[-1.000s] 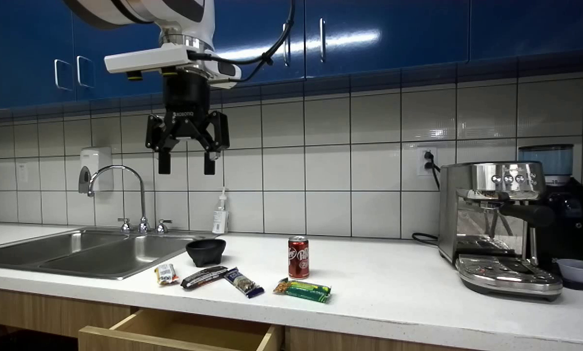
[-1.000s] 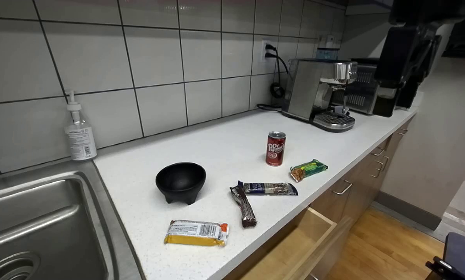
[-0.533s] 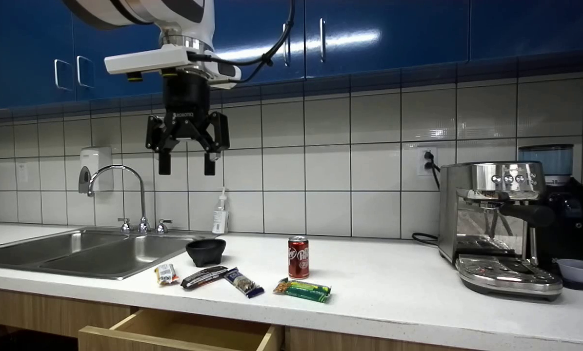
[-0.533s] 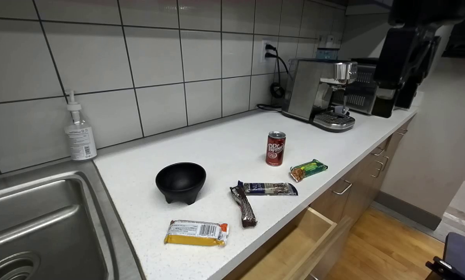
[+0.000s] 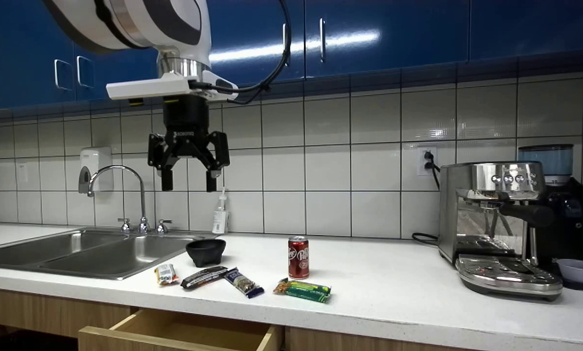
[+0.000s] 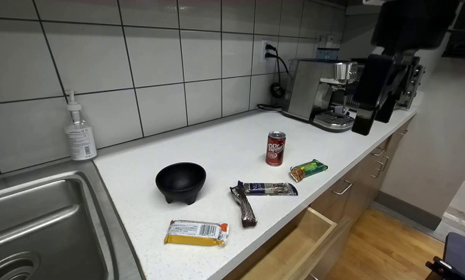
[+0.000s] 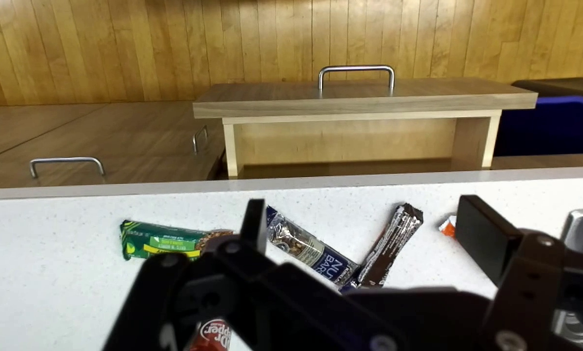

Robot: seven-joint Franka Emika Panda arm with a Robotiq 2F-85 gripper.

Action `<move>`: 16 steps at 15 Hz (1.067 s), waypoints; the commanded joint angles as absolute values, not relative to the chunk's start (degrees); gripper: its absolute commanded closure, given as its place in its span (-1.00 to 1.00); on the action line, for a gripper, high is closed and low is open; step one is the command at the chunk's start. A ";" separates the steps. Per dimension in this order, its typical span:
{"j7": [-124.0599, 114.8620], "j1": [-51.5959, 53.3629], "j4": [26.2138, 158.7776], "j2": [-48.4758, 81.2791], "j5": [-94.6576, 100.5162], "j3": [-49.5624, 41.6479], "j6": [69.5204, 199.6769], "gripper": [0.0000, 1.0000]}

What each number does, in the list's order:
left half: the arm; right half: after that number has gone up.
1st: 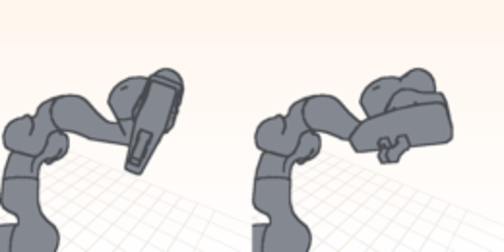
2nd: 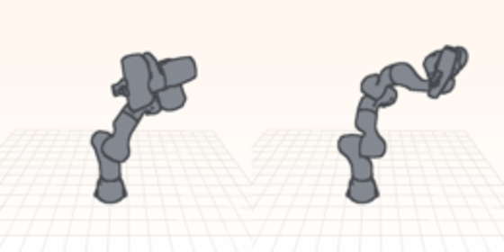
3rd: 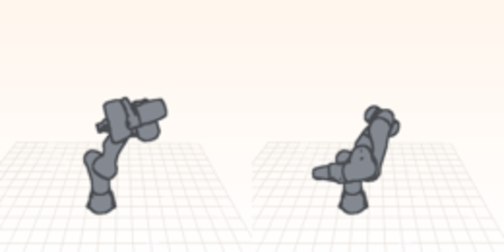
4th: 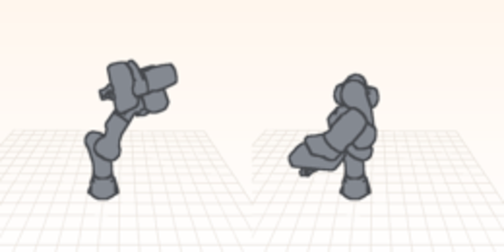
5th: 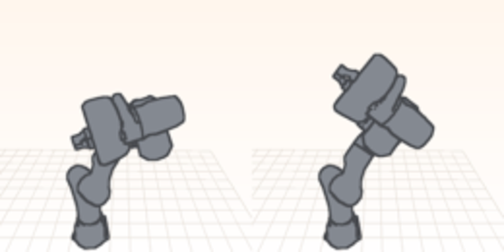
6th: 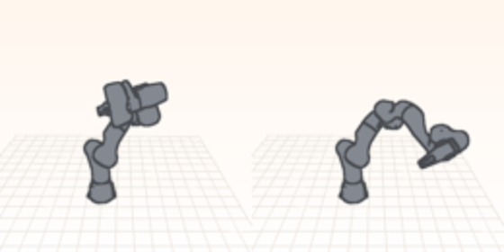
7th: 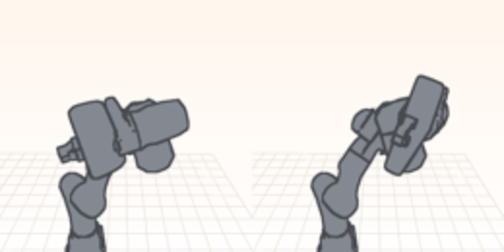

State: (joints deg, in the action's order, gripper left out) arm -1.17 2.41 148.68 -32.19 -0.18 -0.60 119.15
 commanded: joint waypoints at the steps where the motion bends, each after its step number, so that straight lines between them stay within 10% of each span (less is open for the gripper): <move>1: 0.13 2.99 150.88 -30.37 -0.08 0.87 123.88 -1.00; 16: -3.53 3.39 155.61 -14.27 0.74 4.43 143.41 -1.00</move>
State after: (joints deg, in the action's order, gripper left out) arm -1.52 3.68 155.63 -17.31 -0.07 3.51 140.77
